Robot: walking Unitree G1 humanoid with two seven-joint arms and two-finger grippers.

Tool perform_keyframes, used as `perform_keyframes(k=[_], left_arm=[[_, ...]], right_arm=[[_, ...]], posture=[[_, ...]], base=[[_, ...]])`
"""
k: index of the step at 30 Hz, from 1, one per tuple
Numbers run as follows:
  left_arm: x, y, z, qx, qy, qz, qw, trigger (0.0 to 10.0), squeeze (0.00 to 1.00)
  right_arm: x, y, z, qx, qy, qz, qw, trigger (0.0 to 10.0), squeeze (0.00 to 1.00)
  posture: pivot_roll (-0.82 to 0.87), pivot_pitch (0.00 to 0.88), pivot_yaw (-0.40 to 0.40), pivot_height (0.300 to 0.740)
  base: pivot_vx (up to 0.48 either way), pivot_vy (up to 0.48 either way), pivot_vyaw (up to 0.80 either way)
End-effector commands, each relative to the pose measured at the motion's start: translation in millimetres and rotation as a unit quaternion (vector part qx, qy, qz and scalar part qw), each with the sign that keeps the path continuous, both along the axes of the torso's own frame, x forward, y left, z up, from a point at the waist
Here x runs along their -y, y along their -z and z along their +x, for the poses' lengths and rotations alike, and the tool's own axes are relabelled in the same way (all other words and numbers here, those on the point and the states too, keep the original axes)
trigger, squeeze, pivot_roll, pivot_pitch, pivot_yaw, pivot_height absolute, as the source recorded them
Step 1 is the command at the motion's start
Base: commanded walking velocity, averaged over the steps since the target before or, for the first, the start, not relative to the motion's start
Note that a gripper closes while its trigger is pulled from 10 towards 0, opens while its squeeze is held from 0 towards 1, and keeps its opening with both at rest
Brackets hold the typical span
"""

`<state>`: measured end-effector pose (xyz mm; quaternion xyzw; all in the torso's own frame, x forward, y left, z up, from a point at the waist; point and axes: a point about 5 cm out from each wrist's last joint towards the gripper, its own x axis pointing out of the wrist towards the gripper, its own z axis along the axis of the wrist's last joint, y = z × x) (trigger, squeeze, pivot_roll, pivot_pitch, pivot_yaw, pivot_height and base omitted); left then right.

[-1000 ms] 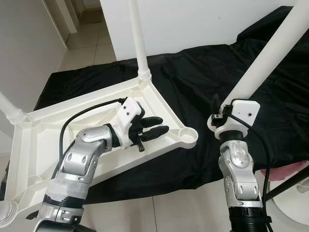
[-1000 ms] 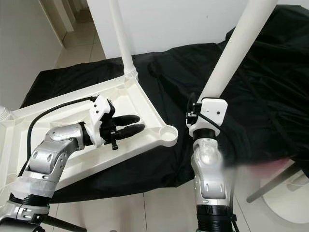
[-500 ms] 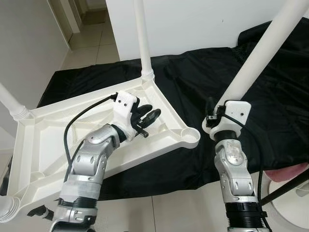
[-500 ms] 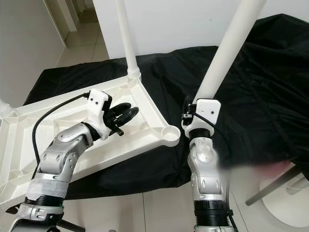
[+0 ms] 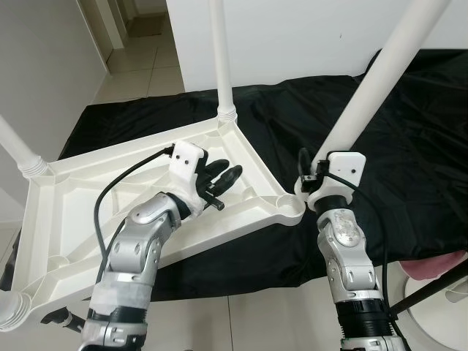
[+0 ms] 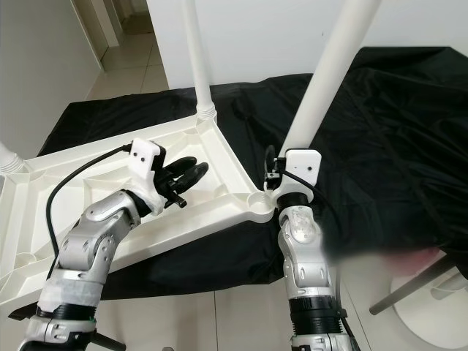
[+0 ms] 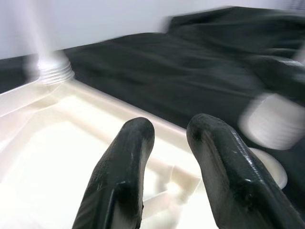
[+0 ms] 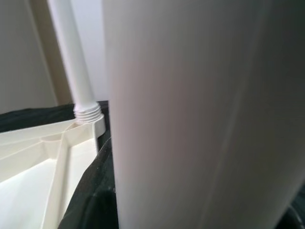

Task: Building children table

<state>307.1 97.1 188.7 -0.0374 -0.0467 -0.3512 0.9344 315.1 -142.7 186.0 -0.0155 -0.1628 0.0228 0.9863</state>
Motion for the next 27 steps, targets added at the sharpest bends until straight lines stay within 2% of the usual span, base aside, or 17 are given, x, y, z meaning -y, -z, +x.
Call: perform_keyframes(k=[1,5,11,16,22,27], left_arm=[[-4.0,3.5,-4.8,0.004,-0.012,0.006,1.000,10.0,0.00],[-4.1,5.7,-8.4,0.006,-0.007,0.007,1.000,10.0,0.00],[-1.0,10.4,-24.3,0.011,0.033,-0.006,0.999,10.0,0.00],[-0.1,11.8,-30.1,0.009,0.048,-0.010,0.999,10.0,0.00],[0.6,14.1,-36.0,0.039,0.050,0.019,0.998,10.0,0.00],[2.3,18.6,-40.4,0.036,0.063,0.033,0.997,10.0,0.00]], right_arm=[[-4.4,-1.8,3.5,0.007,-0.023,-0.007,1.000,10.0,0.00],[-5.6,0.1,5.1,0.006,-0.033,-0.015,0.999,10.0,0.00],[-10.0,13.9,5.3,-0.012,-0.077,-0.021,0.997,10.0,0.00],[-11.6,22.8,2.8,-0.019,-0.096,-0.026,0.995,10.0,0.00],[-12.4,32.7,1.8,-0.025,-0.121,-0.047,0.991,10.0,0.00],[-10.6,36.3,0.8,-0.026,-0.133,-0.063,0.989,10.0,0.00]], posture=[[0.00,0.025,0.072,0.740],[0.00,0.021,0.068,0.740],[0.01,0.018,0.058,0.740],[0.02,0.020,0.057,0.740],[0.02,0.025,0.059,0.740],[0.01,0.029,0.067,0.740]], base=[[0.000,0.000,0.00],[0.000,0.000,0.00],[0.000,0.000,0.00],[0.000,0.000,0.00],[0.000,0.000,0.00],[0.000,0.000,0.00]])
